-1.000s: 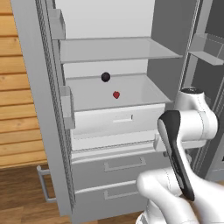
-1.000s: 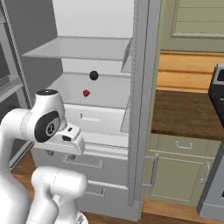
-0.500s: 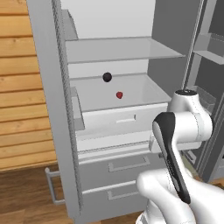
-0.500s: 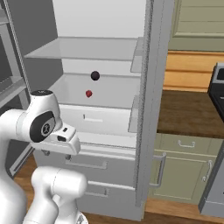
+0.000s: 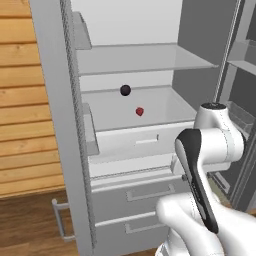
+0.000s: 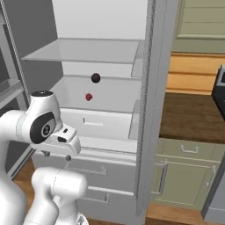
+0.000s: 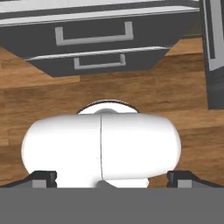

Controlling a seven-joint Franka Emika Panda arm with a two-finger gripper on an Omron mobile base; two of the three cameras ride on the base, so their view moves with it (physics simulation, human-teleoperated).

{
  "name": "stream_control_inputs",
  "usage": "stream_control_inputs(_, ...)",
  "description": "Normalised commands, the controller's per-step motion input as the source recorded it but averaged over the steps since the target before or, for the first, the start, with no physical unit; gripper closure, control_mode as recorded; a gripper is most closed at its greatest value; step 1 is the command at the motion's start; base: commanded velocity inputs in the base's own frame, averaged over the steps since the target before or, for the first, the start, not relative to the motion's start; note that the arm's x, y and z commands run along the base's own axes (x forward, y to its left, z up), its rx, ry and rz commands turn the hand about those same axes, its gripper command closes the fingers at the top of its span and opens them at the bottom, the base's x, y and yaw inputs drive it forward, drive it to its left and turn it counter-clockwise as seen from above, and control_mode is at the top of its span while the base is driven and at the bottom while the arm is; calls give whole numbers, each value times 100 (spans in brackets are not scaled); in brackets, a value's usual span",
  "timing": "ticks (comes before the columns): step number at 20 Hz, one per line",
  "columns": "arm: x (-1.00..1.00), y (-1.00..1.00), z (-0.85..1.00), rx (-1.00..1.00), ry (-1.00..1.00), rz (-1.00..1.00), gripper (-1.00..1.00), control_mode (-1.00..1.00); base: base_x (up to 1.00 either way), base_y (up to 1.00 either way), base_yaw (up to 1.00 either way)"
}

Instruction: Take the strawberry from the fridge and place it on top of the pancake, located on the dining counter.

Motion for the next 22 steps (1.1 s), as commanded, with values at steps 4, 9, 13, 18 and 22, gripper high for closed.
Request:
stream_control_inputs(4,0,0,0,0,0,0,-100,100,51,0,2)
stream_control_inputs(9,0,0,0,0,0,0,-100,100,61,9,0)
stream_control_inputs(13,0,0,0,0,0,0,-100,100,54,18,0)
stream_control_inputs(18,0,0,0,0,0,0,-100,100,46,24,0)
stream_control_inputs(22,0,0,0,0,0,0,-100,100,42,26,0)
